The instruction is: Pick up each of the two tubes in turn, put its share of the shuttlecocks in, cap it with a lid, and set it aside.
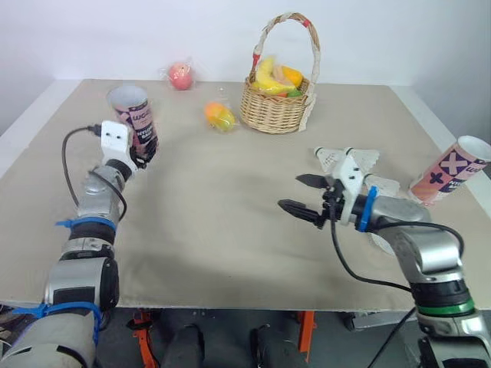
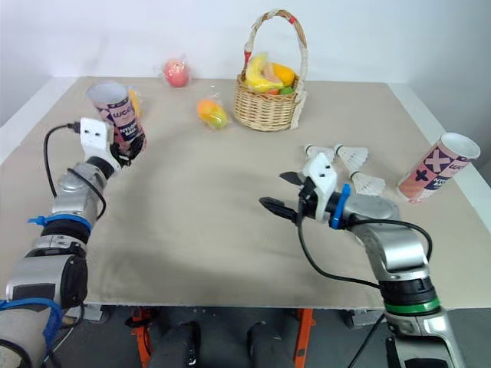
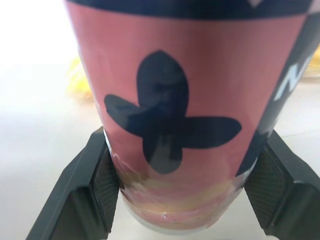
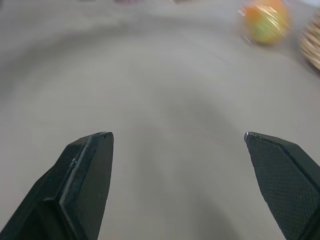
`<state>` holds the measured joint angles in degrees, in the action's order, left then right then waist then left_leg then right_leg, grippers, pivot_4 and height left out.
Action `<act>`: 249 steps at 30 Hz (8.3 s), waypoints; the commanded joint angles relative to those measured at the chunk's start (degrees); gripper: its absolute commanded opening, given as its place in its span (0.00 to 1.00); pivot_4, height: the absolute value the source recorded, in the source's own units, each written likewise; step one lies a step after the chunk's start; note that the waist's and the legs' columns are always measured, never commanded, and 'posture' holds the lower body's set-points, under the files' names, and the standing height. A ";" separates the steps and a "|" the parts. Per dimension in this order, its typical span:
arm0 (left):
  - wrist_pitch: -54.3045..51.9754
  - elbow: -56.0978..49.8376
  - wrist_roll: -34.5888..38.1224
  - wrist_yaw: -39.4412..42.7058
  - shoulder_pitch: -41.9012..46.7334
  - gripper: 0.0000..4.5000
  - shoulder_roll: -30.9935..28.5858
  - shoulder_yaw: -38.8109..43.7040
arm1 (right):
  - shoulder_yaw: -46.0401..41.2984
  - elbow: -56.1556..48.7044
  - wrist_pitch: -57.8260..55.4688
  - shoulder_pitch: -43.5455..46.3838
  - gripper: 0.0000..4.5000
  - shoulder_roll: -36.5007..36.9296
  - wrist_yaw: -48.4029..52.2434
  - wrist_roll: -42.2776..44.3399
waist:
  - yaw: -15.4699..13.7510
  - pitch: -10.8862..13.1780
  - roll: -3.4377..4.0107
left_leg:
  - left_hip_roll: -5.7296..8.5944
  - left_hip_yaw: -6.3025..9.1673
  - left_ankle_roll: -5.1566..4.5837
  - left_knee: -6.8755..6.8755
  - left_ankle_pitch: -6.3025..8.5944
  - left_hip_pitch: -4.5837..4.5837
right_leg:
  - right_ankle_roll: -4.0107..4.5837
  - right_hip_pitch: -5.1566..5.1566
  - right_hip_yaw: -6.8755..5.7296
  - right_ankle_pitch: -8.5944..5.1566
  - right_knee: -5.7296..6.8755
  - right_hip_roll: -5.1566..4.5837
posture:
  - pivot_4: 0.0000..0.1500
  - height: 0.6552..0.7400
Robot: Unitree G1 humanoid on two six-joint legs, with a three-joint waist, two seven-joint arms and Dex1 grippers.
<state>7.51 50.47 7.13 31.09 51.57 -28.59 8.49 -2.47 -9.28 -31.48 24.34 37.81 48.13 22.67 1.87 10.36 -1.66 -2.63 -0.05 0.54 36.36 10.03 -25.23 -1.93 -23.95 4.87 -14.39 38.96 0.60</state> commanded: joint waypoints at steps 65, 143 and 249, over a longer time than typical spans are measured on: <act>-16.13 -46.20 -2.27 58.33 -18.27 0.71 -22.17 -25.02 | 4.32 -14.19 10.97 7.43 0.01 9.97 14.10 1.82 | 0.55 -0.33 0.84 | -0.10 -0.11 -0.43 0.00 0.18 0.67 | -0.10 0.45 0.05 -0.48 0.19 0.05 | 1.00 1.00; -20.31 -47.75 -0.97 58.41 -17.64 0.71 -20.33 -22.73 | -5.95 46.93 19.51 13.10 0.09 7.47 0.18 -14.13 | 0.63 -0.64 1.12 | 0.15 -1.51 -0.87 0.07 0.37 0.99 | -0.80 0.65 1.48 -0.53 0.05 -0.19 | 1.00 1.00; -22.65 -50.39 1.30 55.48 -19.51 0.71 -21.11 -23.01 | 4.94 -5.56 17.91 12.27 0.01 12.80 27.59 1.13 | 0.68 -0.59 1.01 | 0.85 -1.13 -1.22 0.28 0.85 0.69 | -0.98 0.74 1.16 -0.92 0.10 -0.96 | 1.00 1.00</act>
<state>-15.35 -0.47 8.94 86.17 32.33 -50.19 -12.85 2.75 -9.96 -11.79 35.81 49.72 75.07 21.88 2.55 9.77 -0.65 -1.79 -1.19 -0.70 36.67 10.84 -24.54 -3.08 -23.21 6.01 -15.38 39.06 -0.37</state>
